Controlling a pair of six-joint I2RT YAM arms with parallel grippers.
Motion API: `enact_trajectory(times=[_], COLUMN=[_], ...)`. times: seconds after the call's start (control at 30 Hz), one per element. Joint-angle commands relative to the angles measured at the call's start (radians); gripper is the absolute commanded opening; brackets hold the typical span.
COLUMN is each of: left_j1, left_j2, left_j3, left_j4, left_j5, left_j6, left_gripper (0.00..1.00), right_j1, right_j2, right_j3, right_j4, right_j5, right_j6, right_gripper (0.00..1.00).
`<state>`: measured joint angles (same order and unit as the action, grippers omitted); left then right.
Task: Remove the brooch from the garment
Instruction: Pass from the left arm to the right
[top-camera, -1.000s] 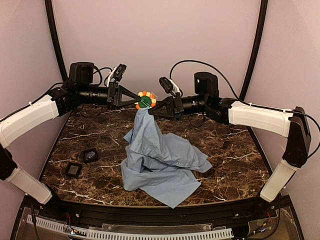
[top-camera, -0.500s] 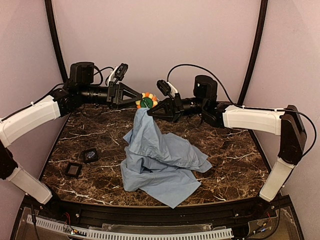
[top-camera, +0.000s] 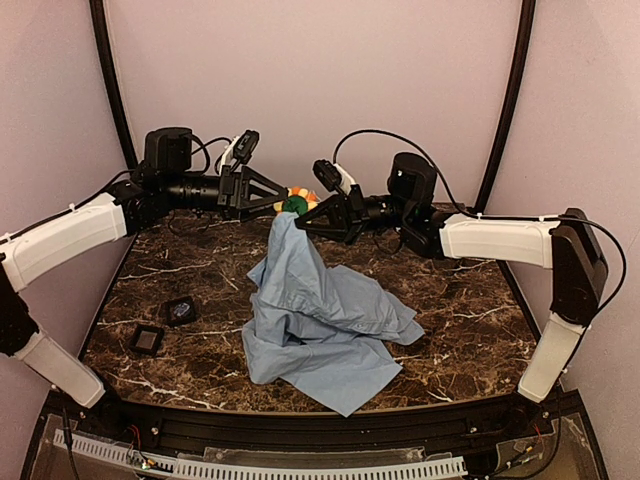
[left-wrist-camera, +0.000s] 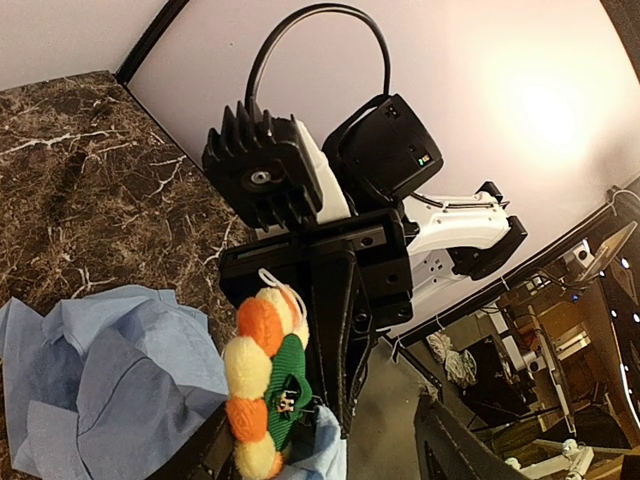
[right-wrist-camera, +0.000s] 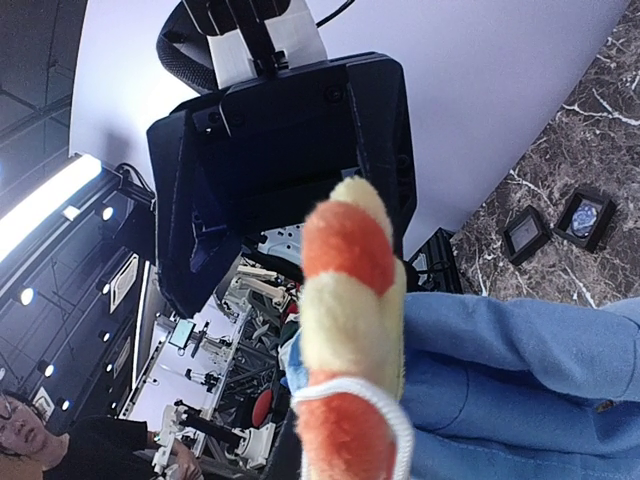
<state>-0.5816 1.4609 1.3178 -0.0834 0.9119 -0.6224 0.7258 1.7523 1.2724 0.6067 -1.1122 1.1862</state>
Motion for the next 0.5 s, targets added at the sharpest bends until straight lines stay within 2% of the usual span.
enact_trajectory(times=[0.0,0.1,0.2,0.33,0.47], left_j1=[-0.005,-0.007,-0.008,-0.008,-0.008], left_j2=[0.010,0.015,0.014,0.003,-0.011], left_j3=[-0.029,-0.036,-0.046,-0.060,-0.057], left_j4=[0.066,0.108,0.134,0.126,0.093], left_j5=[0.025,0.024,0.019,0.008,-0.016], left_j6=[-0.035,-0.059,-0.081,-0.077,-0.059], left_gripper=[0.53,0.40,0.21,0.03,0.01], right_j1=[-0.005,-0.004,-0.006,-0.006,-0.007], right_j2=[0.013,0.014,0.001,-0.028,-0.062], right_j3=[0.006,0.016,0.023,0.046,0.052], right_j4=[0.086,0.036,-0.045,-0.241,-0.338], right_j5=[-0.012,-0.005,0.022,0.089,0.153], right_j6=[0.023,-0.015,-0.083,-0.220,-0.298], right_gripper=[0.00,0.00,0.00,0.00,0.07])
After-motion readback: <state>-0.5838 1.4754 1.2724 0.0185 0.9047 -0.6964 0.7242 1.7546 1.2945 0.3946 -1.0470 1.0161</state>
